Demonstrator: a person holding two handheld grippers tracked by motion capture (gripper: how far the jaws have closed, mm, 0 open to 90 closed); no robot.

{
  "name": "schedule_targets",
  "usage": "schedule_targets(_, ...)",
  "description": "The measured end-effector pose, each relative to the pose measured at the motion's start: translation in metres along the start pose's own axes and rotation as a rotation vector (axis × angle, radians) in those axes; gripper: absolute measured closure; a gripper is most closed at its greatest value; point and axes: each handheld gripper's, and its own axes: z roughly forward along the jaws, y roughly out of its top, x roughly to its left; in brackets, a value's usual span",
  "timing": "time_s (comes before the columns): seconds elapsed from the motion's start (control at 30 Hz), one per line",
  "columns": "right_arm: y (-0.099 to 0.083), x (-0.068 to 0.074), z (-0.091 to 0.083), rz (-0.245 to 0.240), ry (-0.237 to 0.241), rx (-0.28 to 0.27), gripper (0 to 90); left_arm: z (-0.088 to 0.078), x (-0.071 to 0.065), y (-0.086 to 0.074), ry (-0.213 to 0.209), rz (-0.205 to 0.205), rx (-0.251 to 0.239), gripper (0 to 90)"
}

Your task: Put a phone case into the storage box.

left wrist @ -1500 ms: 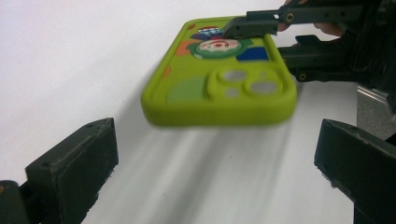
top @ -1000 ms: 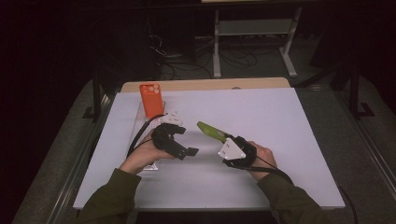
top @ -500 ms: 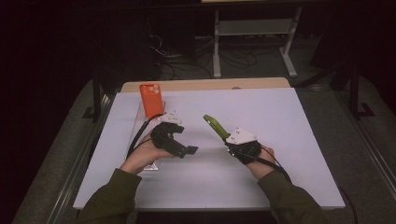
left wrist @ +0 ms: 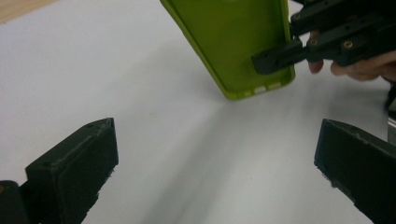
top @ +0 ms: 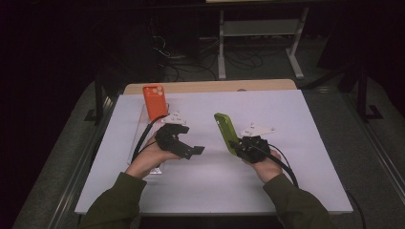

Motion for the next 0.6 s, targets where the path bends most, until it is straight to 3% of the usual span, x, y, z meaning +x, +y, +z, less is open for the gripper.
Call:
schedule_targets(0.17,0.001,0.0,0.0,0.026,0.014,-0.011,75.9,0.004,-0.001,0.006,0.015,-0.028,-0.051,0.0)
schedule_targets(0.3,0.003,0.002,-0.002,0.044,0.028,-0.017,75.9,0.008,-0.002,0.012,0.0,-0.047,-0.085,0.0)
schedule_targets(0.6,0.004,0.004,-0.003,0.033,0.034,-0.03,76.0,0.022,-0.003,0.021,-0.029,-0.075,-0.143,0.0)
